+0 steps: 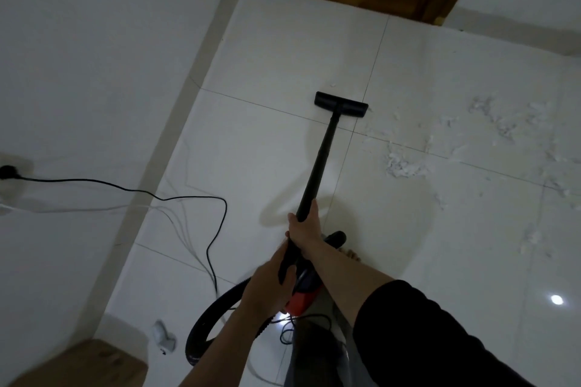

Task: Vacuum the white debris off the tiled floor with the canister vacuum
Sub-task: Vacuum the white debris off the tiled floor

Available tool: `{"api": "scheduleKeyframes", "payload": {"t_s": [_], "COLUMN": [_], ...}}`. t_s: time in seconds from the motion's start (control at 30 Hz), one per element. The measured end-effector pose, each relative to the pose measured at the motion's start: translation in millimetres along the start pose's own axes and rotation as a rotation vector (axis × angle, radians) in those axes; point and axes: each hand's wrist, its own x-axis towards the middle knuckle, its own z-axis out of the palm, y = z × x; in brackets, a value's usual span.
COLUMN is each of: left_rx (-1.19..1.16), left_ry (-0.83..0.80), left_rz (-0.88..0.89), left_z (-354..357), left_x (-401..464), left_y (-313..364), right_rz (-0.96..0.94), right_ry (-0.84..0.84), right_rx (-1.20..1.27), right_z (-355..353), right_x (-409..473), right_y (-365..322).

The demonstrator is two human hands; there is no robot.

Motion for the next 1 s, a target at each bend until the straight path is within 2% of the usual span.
{"api": "scheduleKeyframes", "payload": {"t_s": [0.33,0.47,1.0], "left_rx": [0.008,0.029,0.037], "left_ry": [0.004,0.000,-0.016], "left_rz": [0.098,0.071,-0.024], "left_z": [-6,-8,-33], "left_x": [15,27,118], "left_y": [4,17,155], "right_rz": [-0.056,-0.052,0.019], "right_ry": [0.032,0.031,-0.017], "right_rx": [-0.016,-0.025,-0.005], "right_z": [-1,-8,-80], "right_x": [13,20,84], "right_y": [-13,-28,-155]}}
